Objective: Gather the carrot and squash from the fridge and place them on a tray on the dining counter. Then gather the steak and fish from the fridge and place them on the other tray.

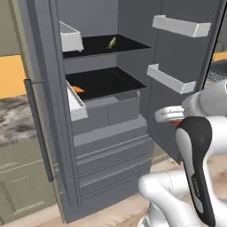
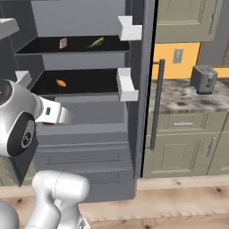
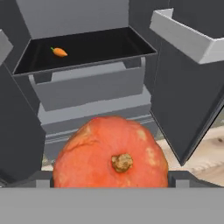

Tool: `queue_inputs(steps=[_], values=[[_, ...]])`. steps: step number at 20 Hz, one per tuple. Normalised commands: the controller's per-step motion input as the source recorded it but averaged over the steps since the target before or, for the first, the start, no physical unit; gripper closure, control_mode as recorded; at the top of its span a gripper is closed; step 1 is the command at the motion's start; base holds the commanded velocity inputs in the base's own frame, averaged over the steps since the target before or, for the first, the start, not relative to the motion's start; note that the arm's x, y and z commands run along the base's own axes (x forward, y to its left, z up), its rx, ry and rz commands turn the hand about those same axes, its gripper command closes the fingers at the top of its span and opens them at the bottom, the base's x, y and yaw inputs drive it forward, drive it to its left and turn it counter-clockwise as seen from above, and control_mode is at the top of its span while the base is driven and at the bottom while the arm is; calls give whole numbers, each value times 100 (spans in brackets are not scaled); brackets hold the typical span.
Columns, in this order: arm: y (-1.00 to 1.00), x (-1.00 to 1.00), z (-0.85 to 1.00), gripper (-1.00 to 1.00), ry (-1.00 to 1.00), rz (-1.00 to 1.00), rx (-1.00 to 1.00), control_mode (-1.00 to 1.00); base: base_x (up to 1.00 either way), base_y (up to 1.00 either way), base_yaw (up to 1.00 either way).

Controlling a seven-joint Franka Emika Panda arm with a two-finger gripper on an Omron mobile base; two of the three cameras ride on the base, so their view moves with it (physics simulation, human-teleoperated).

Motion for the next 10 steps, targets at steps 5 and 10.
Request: queue_inputs(steps=[5, 10], values=[[0, 0, 0, 100, 0, 0, 0, 100, -78, 22, -39], [0, 0, 0, 100, 0, 0, 0, 100, -87, 16, -39]])
